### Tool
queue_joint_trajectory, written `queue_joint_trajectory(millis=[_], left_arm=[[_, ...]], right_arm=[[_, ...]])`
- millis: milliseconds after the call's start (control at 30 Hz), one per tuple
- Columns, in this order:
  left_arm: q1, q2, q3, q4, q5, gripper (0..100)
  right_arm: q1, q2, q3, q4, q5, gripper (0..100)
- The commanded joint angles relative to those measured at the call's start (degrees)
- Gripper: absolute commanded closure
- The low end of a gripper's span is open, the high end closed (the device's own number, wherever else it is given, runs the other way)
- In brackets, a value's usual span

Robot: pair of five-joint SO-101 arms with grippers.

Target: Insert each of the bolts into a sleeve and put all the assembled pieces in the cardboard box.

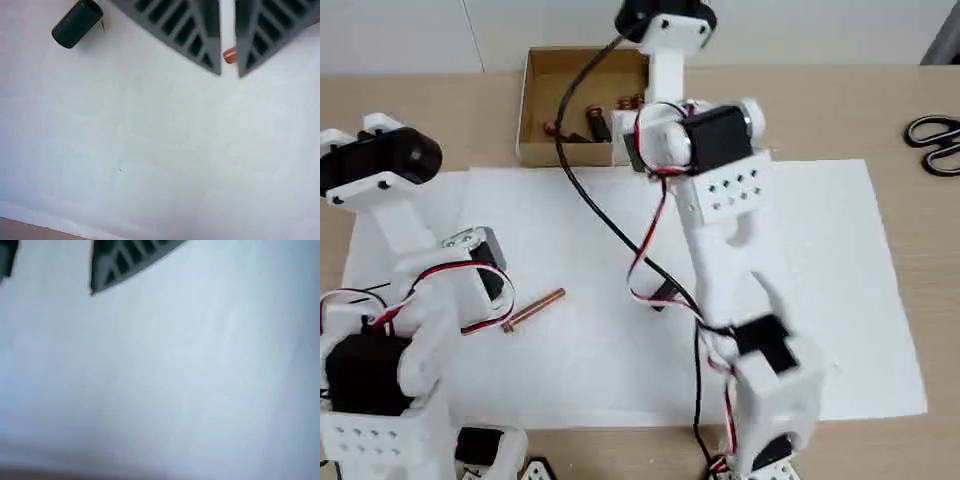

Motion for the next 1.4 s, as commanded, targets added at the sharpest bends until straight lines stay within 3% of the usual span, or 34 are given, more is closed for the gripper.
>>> queue_joint_trajectory(millis=[0, 300, 567, 967, 1367], left_arm=[[0.09, -0.97, -2.07, -0.09, 0.35, 99], [0.09, -0.79, -1.98, 0.0, 0.35, 99], [0.09, -0.88, 3.47, -0.09, 0.35, 99], [0.09, -0.97, 4.18, -0.18, 0.35, 99], [0.09, -0.97, 4.26, -0.18, 0.35, 99]], right_arm=[[-0.04, -10.07, 12.75, 0.66, -3.69, 90.2], [-0.4, -16.13, 30.15, 0.57, -13.63, 90.2], [-5.05, -15.96, 39.56, -0.04, -21.45, 90.2], [-5.05, -15.96, 46.51, -0.92, -25.41, 90.2], [-5.32, -15.96, 57.14, -11.3, -25.32, 89.9]])
